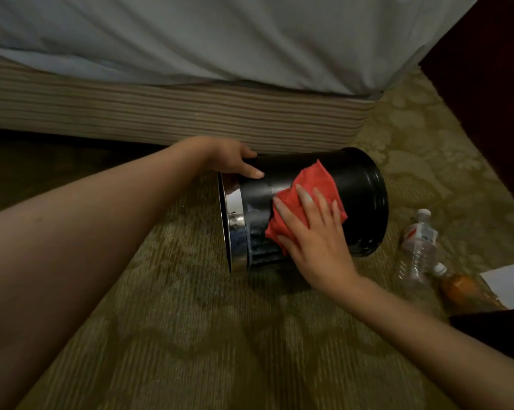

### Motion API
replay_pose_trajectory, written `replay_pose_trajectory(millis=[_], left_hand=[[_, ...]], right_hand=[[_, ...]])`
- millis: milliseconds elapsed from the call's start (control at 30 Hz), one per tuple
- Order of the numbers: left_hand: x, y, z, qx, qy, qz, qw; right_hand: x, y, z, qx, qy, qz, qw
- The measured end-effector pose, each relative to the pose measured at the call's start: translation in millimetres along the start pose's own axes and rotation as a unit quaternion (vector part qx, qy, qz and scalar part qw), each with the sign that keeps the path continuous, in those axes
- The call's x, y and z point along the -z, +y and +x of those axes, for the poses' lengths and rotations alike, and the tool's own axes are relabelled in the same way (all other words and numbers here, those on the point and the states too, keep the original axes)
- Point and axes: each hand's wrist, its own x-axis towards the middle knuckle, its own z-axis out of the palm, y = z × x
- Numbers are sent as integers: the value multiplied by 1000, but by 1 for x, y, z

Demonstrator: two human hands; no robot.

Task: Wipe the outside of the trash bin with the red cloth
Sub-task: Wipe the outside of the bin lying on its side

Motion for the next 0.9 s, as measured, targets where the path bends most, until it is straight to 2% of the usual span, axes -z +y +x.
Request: replay_pose_trajectory(millis=[167, 333, 400, 533, 667, 900], left_hand=[[-1, 0, 0, -12, 14, -11, 1000], [0, 0, 0, -16, 12, 1, 1000], [2, -1, 1, -8, 9, 20, 1000], [2, 0, 0, -11, 24, 39, 999], [1, 0, 0, -3, 30, -33, 999], [4, -2, 1, -19, 7, -56, 998]], right_hand=[[4, 0, 35, -6, -13, 7, 1000], [12, 5, 102, -104, -45, 59, 992], [12, 2, 102, -116, -31, 53, 991], [-1, -13, 32, -56, 38, 45, 997], [-4, -13, 18, -31, 24, 32, 999], [11, -9, 113, -158, -53, 87, 982]])
